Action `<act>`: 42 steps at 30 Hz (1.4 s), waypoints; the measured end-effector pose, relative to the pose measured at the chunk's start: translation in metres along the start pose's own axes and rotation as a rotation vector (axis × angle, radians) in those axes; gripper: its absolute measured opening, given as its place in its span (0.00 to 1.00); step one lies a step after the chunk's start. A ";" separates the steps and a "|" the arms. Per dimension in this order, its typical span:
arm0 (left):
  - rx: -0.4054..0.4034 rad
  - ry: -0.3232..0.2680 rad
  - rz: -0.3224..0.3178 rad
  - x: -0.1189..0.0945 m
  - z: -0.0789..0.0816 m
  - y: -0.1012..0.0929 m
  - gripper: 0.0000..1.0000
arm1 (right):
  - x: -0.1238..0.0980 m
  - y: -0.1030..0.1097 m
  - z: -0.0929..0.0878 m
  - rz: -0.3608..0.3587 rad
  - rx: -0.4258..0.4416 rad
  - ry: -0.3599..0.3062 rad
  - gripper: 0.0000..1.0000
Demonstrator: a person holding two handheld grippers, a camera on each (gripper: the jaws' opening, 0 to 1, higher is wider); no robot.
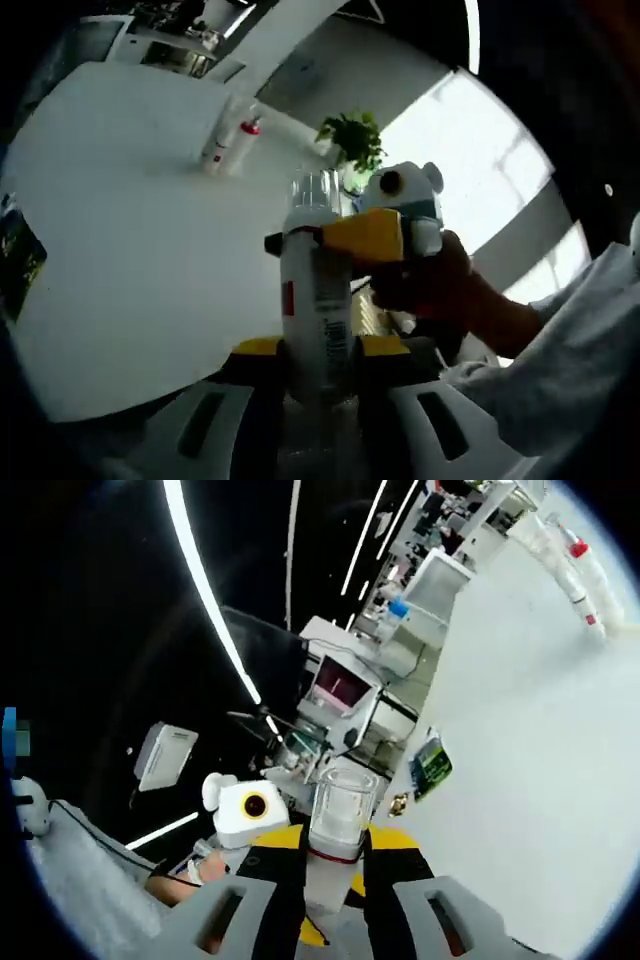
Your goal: Arrange the skincare products in the storage area until every visible bottle or jar stands upright without overlapping.
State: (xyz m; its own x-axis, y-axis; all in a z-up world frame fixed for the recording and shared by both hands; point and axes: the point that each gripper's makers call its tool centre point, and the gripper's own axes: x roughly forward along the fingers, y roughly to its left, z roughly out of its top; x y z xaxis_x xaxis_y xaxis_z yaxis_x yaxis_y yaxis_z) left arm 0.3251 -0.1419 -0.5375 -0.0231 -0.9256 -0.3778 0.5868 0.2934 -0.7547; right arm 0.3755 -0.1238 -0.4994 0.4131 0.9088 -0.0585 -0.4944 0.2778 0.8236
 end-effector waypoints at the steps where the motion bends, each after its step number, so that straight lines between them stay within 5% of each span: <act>1: -0.003 -0.015 -0.030 -0.002 0.002 -0.004 0.23 | 0.000 0.004 0.002 0.020 -0.032 0.007 0.14; 5: -0.029 -0.059 -0.179 -0.010 0.008 -0.026 0.23 | -0.003 0.030 0.005 0.155 -0.071 0.038 0.14; 8: -0.020 -0.039 -0.228 -0.010 0.004 -0.035 0.22 | -0.004 0.042 0.002 0.224 -0.102 0.058 0.14; 13: -0.010 -0.027 -0.221 -0.010 0.000 -0.038 0.21 | -0.001 0.040 -0.002 0.204 -0.087 0.060 0.15; 17: 0.063 -0.073 -0.086 -0.014 0.007 -0.020 0.21 | 0.001 0.028 0.001 0.124 -0.056 0.024 0.14; 25: 0.194 -0.045 0.224 -0.015 0.013 0.010 0.21 | 0.008 0.005 0.005 -0.043 0.071 -0.092 0.16; 29: 0.408 0.088 0.474 -0.021 0.005 0.036 0.21 | 0.010 -0.009 -0.004 -0.178 0.072 -0.119 0.17; 31: 0.487 0.155 0.543 -0.021 0.001 0.041 0.21 | 0.011 -0.011 -0.008 -0.201 0.086 -0.141 0.17; 33: 0.506 0.169 0.562 -0.019 0.000 0.042 0.21 | 0.010 -0.016 -0.009 -0.217 0.119 -0.180 0.17; 37: 0.530 0.147 0.559 -0.018 0.002 0.038 0.21 | 0.005 -0.010 -0.005 -0.204 0.053 -0.150 0.16; 40: 0.494 0.130 0.492 -0.015 0.001 0.032 0.21 | 0.003 -0.001 -0.006 -0.156 -0.007 -0.099 0.15; 42: 0.403 0.182 0.378 -0.010 -0.013 0.021 0.20 | 0.003 0.011 -0.014 -0.083 -0.049 -0.029 0.15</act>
State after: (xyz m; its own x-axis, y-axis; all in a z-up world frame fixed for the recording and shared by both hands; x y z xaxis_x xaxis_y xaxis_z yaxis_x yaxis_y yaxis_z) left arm 0.3273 -0.1235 -0.5560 0.1300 -0.7076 -0.6945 0.8423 0.4484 -0.2992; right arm 0.3609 -0.1140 -0.4986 0.4755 0.8730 -0.1086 -0.4944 0.3673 0.7878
